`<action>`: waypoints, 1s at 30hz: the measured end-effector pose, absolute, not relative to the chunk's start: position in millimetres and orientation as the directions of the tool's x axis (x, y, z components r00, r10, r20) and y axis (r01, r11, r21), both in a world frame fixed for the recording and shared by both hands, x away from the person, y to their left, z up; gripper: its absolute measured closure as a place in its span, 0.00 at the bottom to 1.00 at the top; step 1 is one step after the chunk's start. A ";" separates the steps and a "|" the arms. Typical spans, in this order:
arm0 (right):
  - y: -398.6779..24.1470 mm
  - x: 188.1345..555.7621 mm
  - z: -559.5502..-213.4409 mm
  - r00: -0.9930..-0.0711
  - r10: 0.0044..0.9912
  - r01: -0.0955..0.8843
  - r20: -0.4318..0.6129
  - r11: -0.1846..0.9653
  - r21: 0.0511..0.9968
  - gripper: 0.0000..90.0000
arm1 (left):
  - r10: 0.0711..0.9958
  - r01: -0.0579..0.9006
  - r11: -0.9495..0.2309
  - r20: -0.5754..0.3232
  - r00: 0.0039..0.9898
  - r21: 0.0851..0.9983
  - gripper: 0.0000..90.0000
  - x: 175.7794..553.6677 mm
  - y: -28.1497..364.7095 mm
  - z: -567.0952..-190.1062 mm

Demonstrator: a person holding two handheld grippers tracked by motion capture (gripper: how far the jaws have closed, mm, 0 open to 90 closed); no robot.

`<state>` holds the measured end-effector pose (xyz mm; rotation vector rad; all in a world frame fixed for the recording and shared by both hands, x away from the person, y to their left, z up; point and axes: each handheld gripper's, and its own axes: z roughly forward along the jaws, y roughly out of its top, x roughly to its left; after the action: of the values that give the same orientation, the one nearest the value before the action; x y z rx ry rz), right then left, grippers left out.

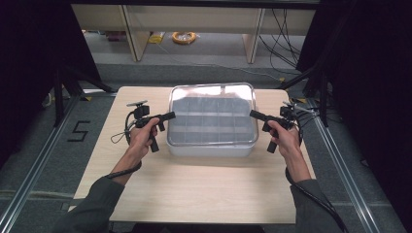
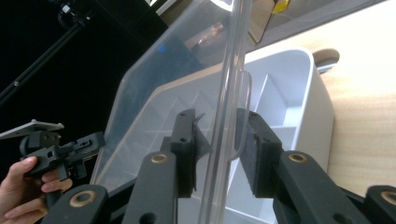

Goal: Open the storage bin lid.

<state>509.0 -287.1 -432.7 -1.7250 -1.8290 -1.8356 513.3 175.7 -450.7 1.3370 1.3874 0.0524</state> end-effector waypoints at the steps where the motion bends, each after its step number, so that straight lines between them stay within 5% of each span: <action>1: -288.3 509.1 -431.2 -0.397 0.633 0.659 0.665 -0.308 0.686 0.78 | 0.692 0.646 0.355 -0.654 0.304 0.676 0.70 511.9 176.0 -448.2; 11: -300.7 493.9 -402.0 -0.469 0.624 0.579 0.625 -0.317 0.751 0.81 | 0.687 0.575 0.362 -0.627 0.367 0.734 0.73 494.7 167.3 -412.6; 30: -292.3 471.4 -390.3 -0.499 0.592 0.593 0.633 -0.299 0.747 0.81 | 0.700 0.541 0.365 -0.606 0.377 0.758 0.72 472.6 178.4 -401.1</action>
<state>471.4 -292.3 -390.3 -1.5719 -1.8592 -1.9840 472.6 178.4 -401.1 1.2912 1.2783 0.1495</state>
